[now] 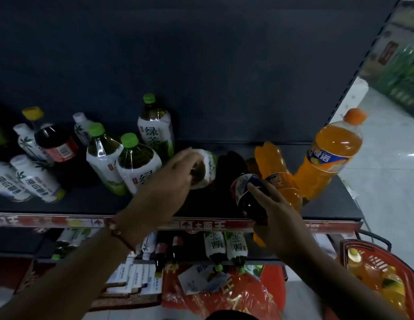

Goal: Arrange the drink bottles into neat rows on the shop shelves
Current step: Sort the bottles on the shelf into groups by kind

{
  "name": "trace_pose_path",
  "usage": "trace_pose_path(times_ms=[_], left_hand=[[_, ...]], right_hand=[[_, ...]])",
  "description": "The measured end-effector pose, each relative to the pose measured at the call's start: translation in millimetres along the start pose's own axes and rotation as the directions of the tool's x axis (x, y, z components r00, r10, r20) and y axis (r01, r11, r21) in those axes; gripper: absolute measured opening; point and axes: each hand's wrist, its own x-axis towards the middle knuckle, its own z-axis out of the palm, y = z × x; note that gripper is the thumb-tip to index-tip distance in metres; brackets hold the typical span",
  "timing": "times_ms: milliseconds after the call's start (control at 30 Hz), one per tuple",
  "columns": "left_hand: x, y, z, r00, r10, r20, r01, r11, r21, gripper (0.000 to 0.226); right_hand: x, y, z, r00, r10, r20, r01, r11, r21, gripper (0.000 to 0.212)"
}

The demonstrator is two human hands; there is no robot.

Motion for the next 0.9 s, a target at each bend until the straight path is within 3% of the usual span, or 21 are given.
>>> trace_pose_path(times_ms=[133, 233, 333, 500, 633, 700, 900], left_hand=[[28.5, 2.0, -26.1, 0.992, -0.127, -0.002, 0.127, 0.991, -0.038, 0.038], [51.1, 3.3, -15.2, 0.997, -0.052, 0.053, 0.053, 0.998, -0.031, 0.034], [54.3, 1.4, 5.6, 0.999, 0.030, -0.018, -0.031, 0.999, -0.042, 0.033], [38.5, -9.1, 23.3, 1.000, 0.021, -0.003, -0.021, 0.995, -0.099, 0.066], [35.2, -10.6, 28.4, 0.998, 0.049, -0.043, -0.055, 0.989, -0.138, 0.072], [35.7, -8.7, 29.9, 0.998, 0.028, -0.059, -0.035, 0.990, -0.135, 0.073], [40.1, -3.0, 26.9, 0.996, 0.044, -0.082, -0.050, 0.996, -0.071, 0.079]], right_hand=[[2.7, -6.4, -27.8, 0.997, 0.051, 0.062, -0.055, 0.996, 0.073, 0.087], [5.6, -8.1, -44.7, 0.998, 0.060, 0.035, -0.065, 0.982, 0.175, 0.076], [17.2, -12.1, -69.6, 0.995, 0.092, 0.042, -0.100, 0.955, 0.278, 0.063], [62.4, -26.4, -104.5, 0.996, 0.089, -0.011, -0.084, 0.972, 0.220, 0.047], [110.3, -47.2, -109.3, 0.994, 0.098, -0.051, -0.091, 0.987, 0.132, 0.027], [134.9, -53.7, -102.2, 0.993, 0.094, -0.077, -0.084, 0.988, 0.131, 0.026], [175.3, -47.9, -72.2, 0.989, 0.105, -0.108, -0.050, 0.904, 0.424, 0.029]])
